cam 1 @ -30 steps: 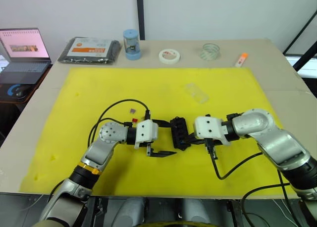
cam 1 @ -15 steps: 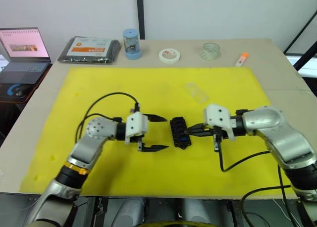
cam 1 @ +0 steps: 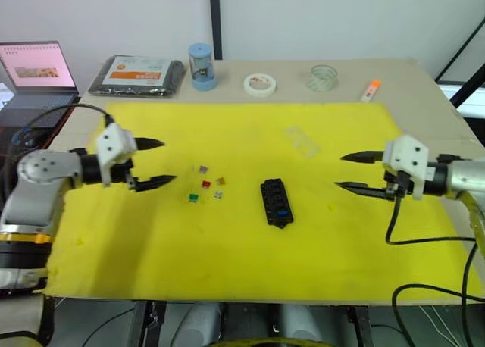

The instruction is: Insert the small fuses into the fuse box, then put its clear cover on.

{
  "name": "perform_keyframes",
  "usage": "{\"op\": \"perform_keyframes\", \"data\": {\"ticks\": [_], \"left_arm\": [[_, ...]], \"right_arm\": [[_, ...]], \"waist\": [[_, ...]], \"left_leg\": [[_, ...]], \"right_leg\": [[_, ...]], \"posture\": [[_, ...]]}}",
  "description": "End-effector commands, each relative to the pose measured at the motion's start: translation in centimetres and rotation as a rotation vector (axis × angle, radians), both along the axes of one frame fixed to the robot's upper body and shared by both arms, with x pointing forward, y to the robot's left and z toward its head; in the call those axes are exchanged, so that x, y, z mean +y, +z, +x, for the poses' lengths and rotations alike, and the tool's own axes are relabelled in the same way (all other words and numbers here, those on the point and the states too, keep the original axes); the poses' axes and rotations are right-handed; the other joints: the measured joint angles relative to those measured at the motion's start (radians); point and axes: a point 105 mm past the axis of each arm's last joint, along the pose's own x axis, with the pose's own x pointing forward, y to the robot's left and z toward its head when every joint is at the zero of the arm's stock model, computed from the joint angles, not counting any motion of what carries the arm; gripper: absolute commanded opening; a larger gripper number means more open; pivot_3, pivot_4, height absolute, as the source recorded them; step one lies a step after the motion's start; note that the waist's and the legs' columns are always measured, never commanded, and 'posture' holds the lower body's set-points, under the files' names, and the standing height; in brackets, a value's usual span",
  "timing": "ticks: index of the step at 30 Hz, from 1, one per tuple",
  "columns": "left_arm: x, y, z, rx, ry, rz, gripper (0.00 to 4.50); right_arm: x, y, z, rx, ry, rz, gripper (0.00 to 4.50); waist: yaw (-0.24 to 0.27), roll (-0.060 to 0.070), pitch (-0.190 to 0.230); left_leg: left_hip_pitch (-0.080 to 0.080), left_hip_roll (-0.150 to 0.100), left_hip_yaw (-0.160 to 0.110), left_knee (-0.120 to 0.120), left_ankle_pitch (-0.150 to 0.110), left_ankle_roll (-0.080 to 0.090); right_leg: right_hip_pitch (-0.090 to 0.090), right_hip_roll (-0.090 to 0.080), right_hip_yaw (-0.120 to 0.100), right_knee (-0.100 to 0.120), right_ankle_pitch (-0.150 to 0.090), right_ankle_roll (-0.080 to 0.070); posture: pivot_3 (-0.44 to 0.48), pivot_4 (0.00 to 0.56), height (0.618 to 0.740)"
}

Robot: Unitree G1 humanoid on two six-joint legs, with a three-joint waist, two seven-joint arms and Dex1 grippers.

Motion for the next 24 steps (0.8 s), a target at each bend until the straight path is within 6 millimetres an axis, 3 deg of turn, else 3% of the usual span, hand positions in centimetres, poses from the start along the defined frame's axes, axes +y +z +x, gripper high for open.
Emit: {"op": "perform_keyframes", "data": {"ticks": [1, 5, 9, 10, 12, 17, 24], "left_arm": [[3.1, 0.6, 0.2, -0.055, 0.105, 0.015, 4.5], [4.6, 0.1, 0.1, -0.048, 0.166, 0.011, 4.5], [4.3, -0.2, -0.1, 0.047, 0.183, -0.087, 4.5], [4.1, -0.4, -0.4, 0.101, 0.183, -0.128, 4.5], [3.4, -0.8, -1.1, 0.274, 0.196, -0.236, 4.5], [0.5, -0.3, -3.0, 0.665, 0.133, -0.484, 4.5], [-2.6, 0.6, -4.1, 1.099, 0.064, -0.789, 4.5]], "right_arm": [[-1.9, 1.4, 0.3, -0.098, -0.075, -0.005, 4.39], [-3.4, 1.1, 0.4, -0.097, -0.136, 0.021, 4.45], [-1.0, 1.4, 0.4, -0.076, -0.064, 0.078, 4.45], [0.4, 1.5, 0.2, -0.063, -0.019, 0.099, 4.45], [5.1, 2.1, -0.7, -0.043, 0.135, 0.157, 4.45], [12.9, 3.1, -2.4, -0.054, 0.37, 0.204, 4.45], [17.6, 3.8, -2.4, -0.08, 0.479, 0.226, 4.45]], "waist": [[0.0, 0.001, 0.0], [0.001, 0.001, 0.001], [0.001, 0.001, 0.001], [0.0, 0.001, 0.001], [-0.009, 0.001, 0.001], [-0.024, 0.001, 0.001], [-0.019, 0.0, 0.0]], "left_leg": [[0.0, 0.0, 0.0, 0.0, 0.0, 0.0], [0.0, 0.0, 0.0, 0.0, 0.0, 0.0], [0.0, 0.0, 0.0, 0.0, 0.0, 0.0], [0.0, 0.0, 0.0, 0.0, 0.0, 0.0], [0.0, 0.0, 0.0, 0.0, 0.0, 0.0], [0.0, 0.002, -0.001, 0.0, 0.0, 0.0], [0.0, 0.0, -0.003, 0.001, 0.0, 0.0]], "right_leg": [[0.0, 0.0, 0.0, 0.0, 0.0, 0.0], [0.0, 0.0, 0.0, 0.0, 0.0, 0.0], [0.0, -0.002, 0.001, 0.0, 0.0, 0.0], [0.0, -0.002, 0.001, 0.001, 0.0, 0.0], [0.0, -0.001, 0.002, 0.001, 0.0, 0.0], [-0.001, 0.002, 0.002, 0.002, 0.0, 0.0], [-0.001, 0.003, 0.001, 0.003, 0.0, 0.0]], "posture": [[0.0, 0.15, 0.74], [0.0, 0.15, 0.74], [0.0, 0.15, 0.74], [0.0, 0.15, 0.74], [0.0, 0.15, 0.74], [0.0, 0.15, 0.74], [0.0, 0.15, 0.74]]}}
